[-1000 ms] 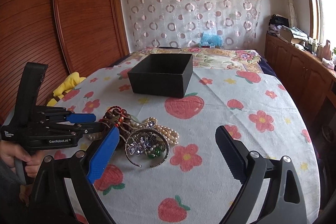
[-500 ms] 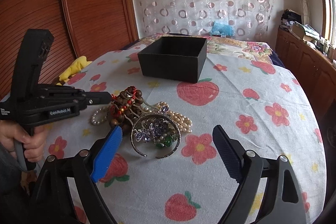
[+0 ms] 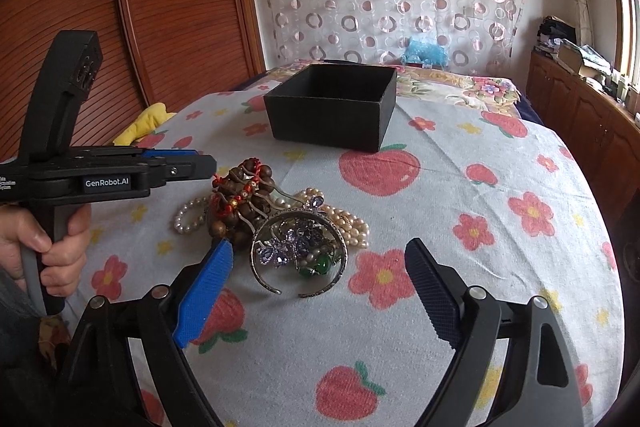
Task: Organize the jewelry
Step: 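Lift the red bead bracelet out of the pile with the left gripper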
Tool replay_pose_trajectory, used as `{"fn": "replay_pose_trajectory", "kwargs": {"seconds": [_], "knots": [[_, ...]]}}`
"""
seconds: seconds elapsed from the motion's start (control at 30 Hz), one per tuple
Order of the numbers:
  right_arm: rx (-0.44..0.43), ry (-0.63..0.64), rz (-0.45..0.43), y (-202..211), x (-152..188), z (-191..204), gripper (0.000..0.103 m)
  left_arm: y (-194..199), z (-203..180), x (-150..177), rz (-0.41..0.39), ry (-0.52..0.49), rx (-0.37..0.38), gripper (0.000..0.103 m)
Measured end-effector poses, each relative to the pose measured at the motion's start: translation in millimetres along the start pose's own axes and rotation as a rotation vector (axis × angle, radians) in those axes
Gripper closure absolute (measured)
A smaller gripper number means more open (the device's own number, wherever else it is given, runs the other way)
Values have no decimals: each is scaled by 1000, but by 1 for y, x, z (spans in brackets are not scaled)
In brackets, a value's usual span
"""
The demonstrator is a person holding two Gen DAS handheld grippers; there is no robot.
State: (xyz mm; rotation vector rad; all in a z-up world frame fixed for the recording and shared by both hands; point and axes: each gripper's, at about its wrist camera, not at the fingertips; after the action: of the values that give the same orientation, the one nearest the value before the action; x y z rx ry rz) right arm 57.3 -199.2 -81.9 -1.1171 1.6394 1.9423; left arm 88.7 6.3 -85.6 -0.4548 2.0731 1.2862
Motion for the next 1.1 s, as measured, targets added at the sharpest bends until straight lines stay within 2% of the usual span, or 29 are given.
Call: {"fn": "replay_pose_trajectory", "kwargs": {"seconds": [0.07, 0.17, 0.23, 0.27, 0.3, 0.5, 0.8, 0.9, 1.1], "knots": [[0, 2, 1, 0, 0, 1, 13, -5, 0, 1, 13, 3, 7, 70], [-3, 8, 6, -2, 1, 1, 13, -14, 3, 3, 29, 16, 29, 77], [-9, 15, 12, -3, 1, 2, 13, -15, 6, 3, 28, 36, 69, 86], [-10, 19, 15, -4, 2, 2, 13, -14, 7, 3, 28, 44, 80, 94], [-12, 22, 18, -4, 2, 3, 13, -14, 6, 3, 27, 43, 76, 97], [-16, 29, 27, -5, 3, 4, 13, -7, 7, 5, 9, 42, 64, 98], [-20, 64, 55, -15, -1, 8, 13, 43, -12, -15, -126, -1, 47, 98], [-23, 75, 62, -17, -5, 8, 13, 58, -19, -22, -162, -20, 43, 103], [-47, 80, 109, -29, -7, 5, 13, 78, -27, -29, -207, -55, 38, 103]]}}
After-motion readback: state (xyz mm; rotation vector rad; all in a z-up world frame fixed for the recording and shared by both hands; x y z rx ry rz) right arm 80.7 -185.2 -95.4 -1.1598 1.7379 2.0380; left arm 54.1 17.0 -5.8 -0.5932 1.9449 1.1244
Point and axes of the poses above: each gripper's, at about its wrist camera, not at the fingertips, and y roughly against the way its jaws point, z to its left, x to its underside, and after that the axes turned 10 degrees about x, right-handed
